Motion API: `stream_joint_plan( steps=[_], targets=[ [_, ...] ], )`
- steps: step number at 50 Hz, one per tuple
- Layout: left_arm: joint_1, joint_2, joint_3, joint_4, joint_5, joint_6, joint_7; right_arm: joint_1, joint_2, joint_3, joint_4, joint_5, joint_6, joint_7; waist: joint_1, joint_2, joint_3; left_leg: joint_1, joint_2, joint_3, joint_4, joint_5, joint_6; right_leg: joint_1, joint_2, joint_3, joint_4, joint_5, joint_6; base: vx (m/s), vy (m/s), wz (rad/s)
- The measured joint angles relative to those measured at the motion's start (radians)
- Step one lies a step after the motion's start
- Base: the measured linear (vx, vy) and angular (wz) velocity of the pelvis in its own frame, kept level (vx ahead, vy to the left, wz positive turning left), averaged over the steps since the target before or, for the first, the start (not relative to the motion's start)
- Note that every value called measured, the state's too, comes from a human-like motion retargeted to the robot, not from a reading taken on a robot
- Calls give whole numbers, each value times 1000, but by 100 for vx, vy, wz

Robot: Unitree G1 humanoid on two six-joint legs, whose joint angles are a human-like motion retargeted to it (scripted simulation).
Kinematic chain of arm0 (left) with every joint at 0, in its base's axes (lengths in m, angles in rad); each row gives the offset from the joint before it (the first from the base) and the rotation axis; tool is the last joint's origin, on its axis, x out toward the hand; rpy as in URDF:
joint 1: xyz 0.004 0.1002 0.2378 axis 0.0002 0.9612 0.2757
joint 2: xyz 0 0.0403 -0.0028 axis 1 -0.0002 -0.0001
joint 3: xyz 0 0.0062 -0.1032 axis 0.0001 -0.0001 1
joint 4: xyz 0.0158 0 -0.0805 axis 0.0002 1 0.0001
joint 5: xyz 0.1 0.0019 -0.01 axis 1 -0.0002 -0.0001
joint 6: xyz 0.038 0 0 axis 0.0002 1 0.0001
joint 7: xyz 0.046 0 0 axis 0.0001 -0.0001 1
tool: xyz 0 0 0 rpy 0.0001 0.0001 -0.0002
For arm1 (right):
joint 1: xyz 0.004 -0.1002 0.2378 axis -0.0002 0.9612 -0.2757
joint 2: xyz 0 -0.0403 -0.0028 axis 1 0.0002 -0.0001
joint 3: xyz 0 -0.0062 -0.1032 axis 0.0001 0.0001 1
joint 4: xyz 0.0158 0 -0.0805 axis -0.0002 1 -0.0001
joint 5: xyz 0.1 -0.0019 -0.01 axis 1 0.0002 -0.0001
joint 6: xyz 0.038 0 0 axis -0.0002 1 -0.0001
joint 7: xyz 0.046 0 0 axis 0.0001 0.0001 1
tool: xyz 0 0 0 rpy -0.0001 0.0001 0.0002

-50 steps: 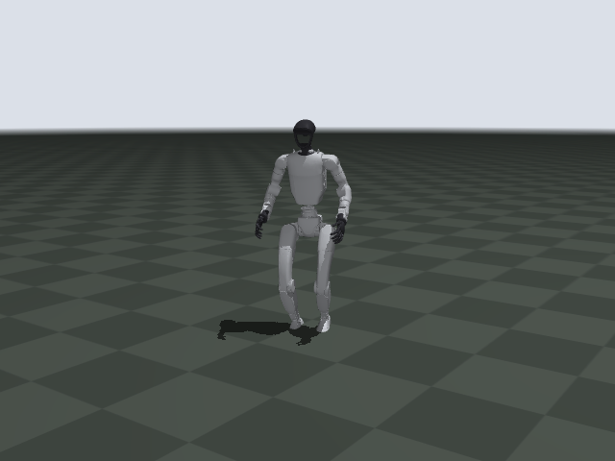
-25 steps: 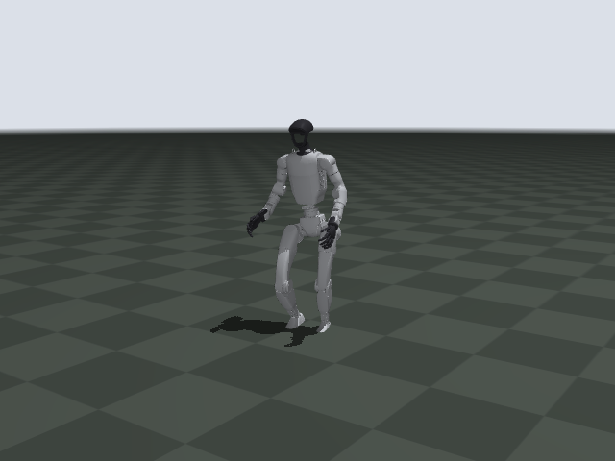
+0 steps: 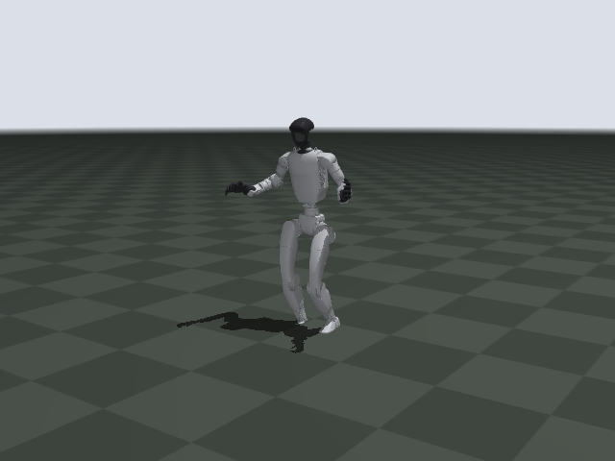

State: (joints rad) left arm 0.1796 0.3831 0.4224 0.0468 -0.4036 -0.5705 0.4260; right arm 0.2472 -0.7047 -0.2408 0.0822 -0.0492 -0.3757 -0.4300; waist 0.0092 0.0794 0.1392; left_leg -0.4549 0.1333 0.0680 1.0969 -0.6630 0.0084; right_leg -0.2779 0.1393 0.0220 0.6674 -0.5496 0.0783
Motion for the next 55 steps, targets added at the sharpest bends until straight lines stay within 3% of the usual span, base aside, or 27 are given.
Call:
stream_joint_plan(
  steps=[5,11,17,22,32,42,49,52,55],
  targets=[
    [20,4,-67,109,65,46,19,-67,33,87,183,0,35,18,-12,-10,3,53,-63,8,-117,-29,33,-35,-36,31,44,-10,33,-3,9,-47],
    [17,-7,-214,408,156,140,-20,-176,99,268,445,9,64,97,-28,-66,1,90,-177,67,-273,-14,81,-125,-131,93,124,-40,77,-5,14,-48],
    [-19,-81,-440,845,243,270,-236,-244,234,483,762,33,124,277,-50,-119,-6,112,-264,139,-386,14,123,-244,-210,143,257,-40,120,-7,13,-61],
    [5,-184,-636,1057,348,342,-456,-214,389,631,950,37,180,444,-69,-158,3,140,-285,215,-438,29,140,-356,-335,62,419,-2,77,-4,7,-105],
    [127,-314,-925,1115,502,385,-761,0,594,812,995,95,205,715,-132,-229,4,241,-289,335,-576,51,154,-494,-430,6,579,79,113,5,1,-117],
    [156,-332,-1009,1091,481,396,-877,121,634,917,923,246,246,878,-70,-277,-73,315,-272,555,-769,97,157,-590,-459,-213,185,139,137,13,-11,-171],
    [138,-334,-1013,1119,443,412,-898,131,644,959,919,255,264,908,-22,-336,-104,349,-297,673,-739,96,146,-635,-524,-352,126,173,128,27,-19,-170],
    [126,-330,-994,1147,428,425,-896,129,646,974,930,233,262,897,13,-340,-101,352,-274,608,-617,123,117,-618,-504,-351,177,163,94,46,-18,-225],
    [112,-327,-959,1177,409,440,-889,127,650,982,946,202,254,875,60,-314,-68,274,-220,445,-360,108,84,-573,-429,-312,248,154,62,49,-9,-266]
  ],
)
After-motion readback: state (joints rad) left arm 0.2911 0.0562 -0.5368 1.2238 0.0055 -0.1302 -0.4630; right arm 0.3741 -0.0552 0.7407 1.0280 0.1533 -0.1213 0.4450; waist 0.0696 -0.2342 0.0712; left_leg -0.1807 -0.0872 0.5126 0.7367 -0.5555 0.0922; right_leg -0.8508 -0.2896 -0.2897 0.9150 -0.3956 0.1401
